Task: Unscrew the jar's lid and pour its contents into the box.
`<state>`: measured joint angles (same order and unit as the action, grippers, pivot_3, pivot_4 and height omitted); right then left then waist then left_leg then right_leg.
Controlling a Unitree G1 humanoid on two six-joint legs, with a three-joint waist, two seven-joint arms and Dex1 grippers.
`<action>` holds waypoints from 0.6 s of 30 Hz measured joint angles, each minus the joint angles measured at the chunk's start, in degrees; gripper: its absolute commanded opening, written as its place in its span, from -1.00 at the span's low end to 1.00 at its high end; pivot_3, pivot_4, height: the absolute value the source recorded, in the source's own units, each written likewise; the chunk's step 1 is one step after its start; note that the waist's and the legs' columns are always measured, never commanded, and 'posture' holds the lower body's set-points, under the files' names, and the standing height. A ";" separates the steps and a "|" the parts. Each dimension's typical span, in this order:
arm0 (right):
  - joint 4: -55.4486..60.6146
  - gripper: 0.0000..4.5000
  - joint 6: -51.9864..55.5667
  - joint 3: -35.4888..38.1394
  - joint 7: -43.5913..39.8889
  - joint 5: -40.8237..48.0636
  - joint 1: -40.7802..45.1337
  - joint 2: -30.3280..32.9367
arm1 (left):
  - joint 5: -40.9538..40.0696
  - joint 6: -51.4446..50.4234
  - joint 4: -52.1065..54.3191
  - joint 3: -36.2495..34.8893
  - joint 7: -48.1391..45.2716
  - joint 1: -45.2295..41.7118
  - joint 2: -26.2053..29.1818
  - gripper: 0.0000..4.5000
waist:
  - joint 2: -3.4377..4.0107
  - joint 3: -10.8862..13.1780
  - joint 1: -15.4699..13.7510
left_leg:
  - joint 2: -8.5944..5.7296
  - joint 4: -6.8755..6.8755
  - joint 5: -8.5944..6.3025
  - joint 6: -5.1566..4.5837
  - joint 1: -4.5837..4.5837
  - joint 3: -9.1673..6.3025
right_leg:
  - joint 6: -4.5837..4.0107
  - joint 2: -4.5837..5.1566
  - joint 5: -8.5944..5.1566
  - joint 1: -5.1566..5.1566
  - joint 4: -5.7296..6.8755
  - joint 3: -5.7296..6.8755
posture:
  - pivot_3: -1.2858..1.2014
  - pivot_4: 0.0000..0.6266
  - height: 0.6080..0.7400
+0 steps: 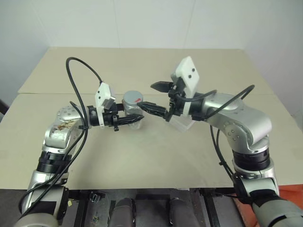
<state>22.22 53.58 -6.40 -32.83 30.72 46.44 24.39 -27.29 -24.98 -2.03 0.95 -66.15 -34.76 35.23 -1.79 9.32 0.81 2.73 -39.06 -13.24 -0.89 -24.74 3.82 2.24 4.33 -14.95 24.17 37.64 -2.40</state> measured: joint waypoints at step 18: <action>-0.36 0.98 -0.76 0.62 0.59 -0.30 -0.72 1.56 | -2.06 -0.30 2.77 0.02 -2.07 0.76 0.32 -0.11 | 0.00 0.00 -0.01 | 0.00 0.00 0.00 0.00 0.00 0.01 | 0.00 0.00 0.00 0.00 -0.01 -0.01 | 0.03 -0.52 1.00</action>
<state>21.86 52.82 -5.78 -32.24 30.42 45.73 25.95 -29.35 -25.28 0.74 0.97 -68.22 -34.00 35.54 -1.79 9.32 0.80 2.73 -39.06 -13.24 -0.89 -24.74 3.83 2.24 4.33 -14.95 24.17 37.63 -2.40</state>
